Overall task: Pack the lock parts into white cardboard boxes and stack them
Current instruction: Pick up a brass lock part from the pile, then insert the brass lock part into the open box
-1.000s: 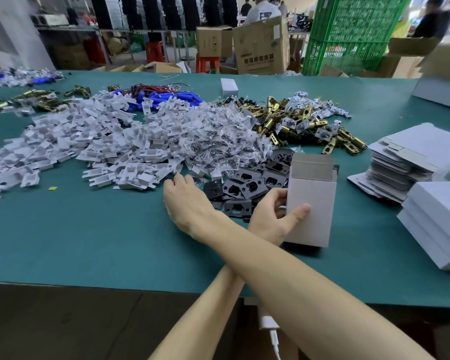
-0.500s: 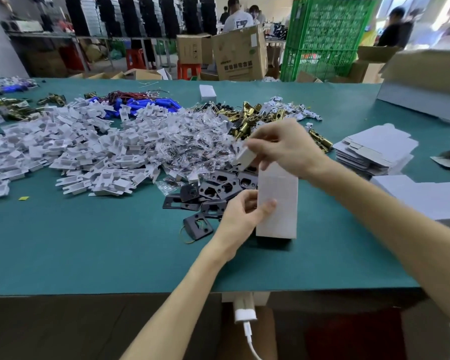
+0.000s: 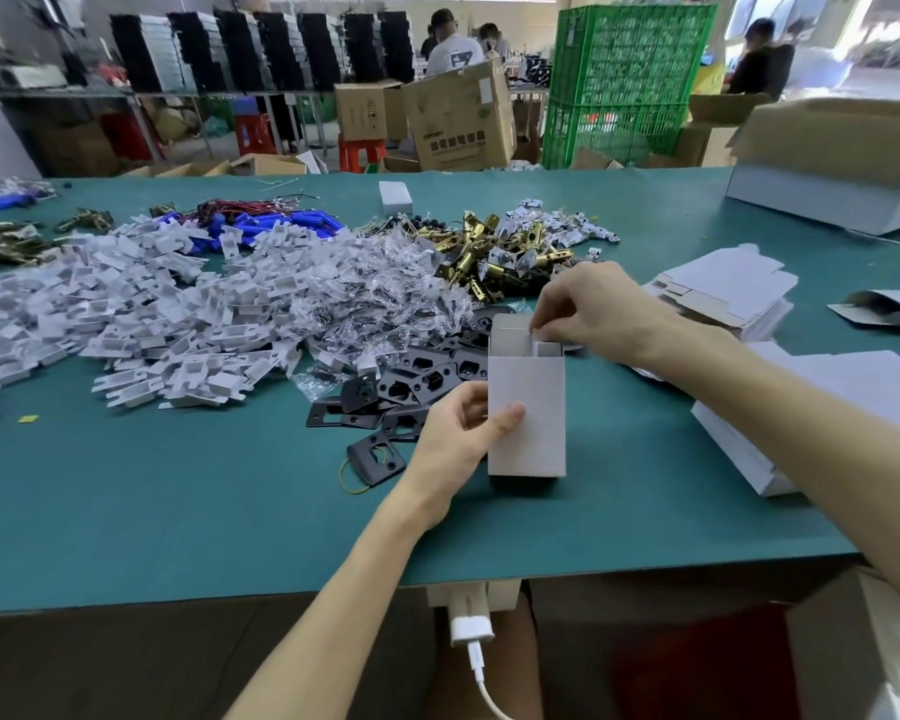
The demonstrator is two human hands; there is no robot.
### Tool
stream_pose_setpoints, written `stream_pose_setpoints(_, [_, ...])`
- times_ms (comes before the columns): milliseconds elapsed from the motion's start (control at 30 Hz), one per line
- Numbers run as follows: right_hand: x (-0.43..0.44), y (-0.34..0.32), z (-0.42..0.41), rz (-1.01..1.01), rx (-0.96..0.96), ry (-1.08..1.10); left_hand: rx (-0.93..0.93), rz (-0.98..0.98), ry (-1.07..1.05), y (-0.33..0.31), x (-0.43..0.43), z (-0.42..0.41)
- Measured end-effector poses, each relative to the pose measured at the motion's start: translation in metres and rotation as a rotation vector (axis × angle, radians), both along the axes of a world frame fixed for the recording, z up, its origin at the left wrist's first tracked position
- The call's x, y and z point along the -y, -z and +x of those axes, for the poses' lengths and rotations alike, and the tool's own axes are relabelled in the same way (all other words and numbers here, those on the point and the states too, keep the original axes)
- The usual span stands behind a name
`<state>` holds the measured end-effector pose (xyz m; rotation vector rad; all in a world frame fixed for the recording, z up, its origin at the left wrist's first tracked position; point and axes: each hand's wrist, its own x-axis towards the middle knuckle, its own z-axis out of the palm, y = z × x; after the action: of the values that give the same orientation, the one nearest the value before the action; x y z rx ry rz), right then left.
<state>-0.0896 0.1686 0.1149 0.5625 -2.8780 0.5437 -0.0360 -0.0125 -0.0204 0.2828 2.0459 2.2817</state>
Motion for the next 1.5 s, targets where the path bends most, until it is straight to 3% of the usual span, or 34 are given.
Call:
stream_pose_setpoints(167, [0.009,-0.008,0.004,0.170,0.027,0.020,0.000,0.005,0.000,-0.001,-0.001,0.001])
stream_pose_setpoints(400, [0.066,-0.010,0.024,0.107,-0.115,-0.077,0.001,-0.021,-0.027,-0.002,-0.001,0.000])
stream_pose_setpoints(500, [0.107,0.008,0.025,0.204,-0.154,-0.173,-0.025,-0.085,-0.025,-0.001,0.000,0.001])
stream_pose_setpoints(700, [0.152,0.044,0.014,0.472,0.057,-0.207,0.030,-0.285,-0.014,0.003,0.005,0.004])
stream_pose_setpoints(867, [0.152,0.059,0.007,0.423,0.231,-0.184,0.141,-0.321,-0.033,0.005,0.003,0.001])
stream_pose_setpoints(1133, [0.151,0.066,0.005,0.295,0.312,-0.139,0.142,-0.339,-0.045,0.003,0.002,0.001])
stream_pose_setpoints(1500, [0.151,0.066,0.008,0.351,0.313,-0.111,0.105,-0.328,-0.035,0.004,0.002,0.003])
